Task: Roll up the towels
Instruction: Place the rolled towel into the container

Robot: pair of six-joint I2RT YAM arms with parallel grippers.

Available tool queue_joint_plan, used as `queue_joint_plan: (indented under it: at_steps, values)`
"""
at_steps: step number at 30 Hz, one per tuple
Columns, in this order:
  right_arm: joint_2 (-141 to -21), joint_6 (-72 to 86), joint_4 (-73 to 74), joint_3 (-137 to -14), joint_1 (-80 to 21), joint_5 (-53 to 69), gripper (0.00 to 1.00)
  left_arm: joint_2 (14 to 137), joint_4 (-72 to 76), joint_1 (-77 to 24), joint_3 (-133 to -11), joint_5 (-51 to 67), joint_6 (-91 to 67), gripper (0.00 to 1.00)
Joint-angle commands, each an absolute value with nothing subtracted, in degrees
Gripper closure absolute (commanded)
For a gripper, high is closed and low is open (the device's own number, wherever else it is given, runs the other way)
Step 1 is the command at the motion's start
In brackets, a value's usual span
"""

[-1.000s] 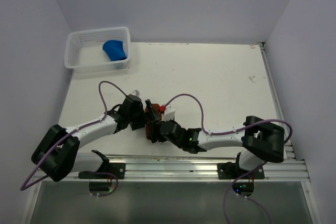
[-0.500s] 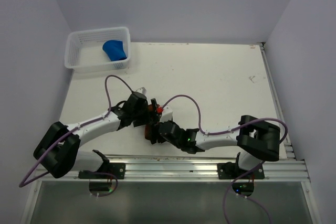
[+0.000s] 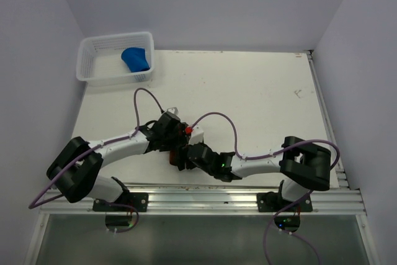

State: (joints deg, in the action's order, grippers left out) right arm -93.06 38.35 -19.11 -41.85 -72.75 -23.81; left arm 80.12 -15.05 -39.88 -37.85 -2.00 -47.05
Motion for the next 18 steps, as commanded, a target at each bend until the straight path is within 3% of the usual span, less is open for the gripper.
queue_joint_plan:
  at_steps: [1,13,18]
  values:
    - [-91.8,37.6,-21.6,-41.9,-73.0,-23.9,0.33,82.9,-15.5,-41.2,-38.7,-5.4,-45.4,0.22]
    - [-84.4,36.2,-18.6,-37.5,-73.9,-25.2,0.34,86.2,-15.5,-42.2,-38.1,-7.0,-43.2,0.67]
    - [-76.7,35.8,-14.2,-32.7,-74.8,-27.4,0.34,84.9,-17.6,-42.0,-38.5,-9.5,-41.8,0.75]
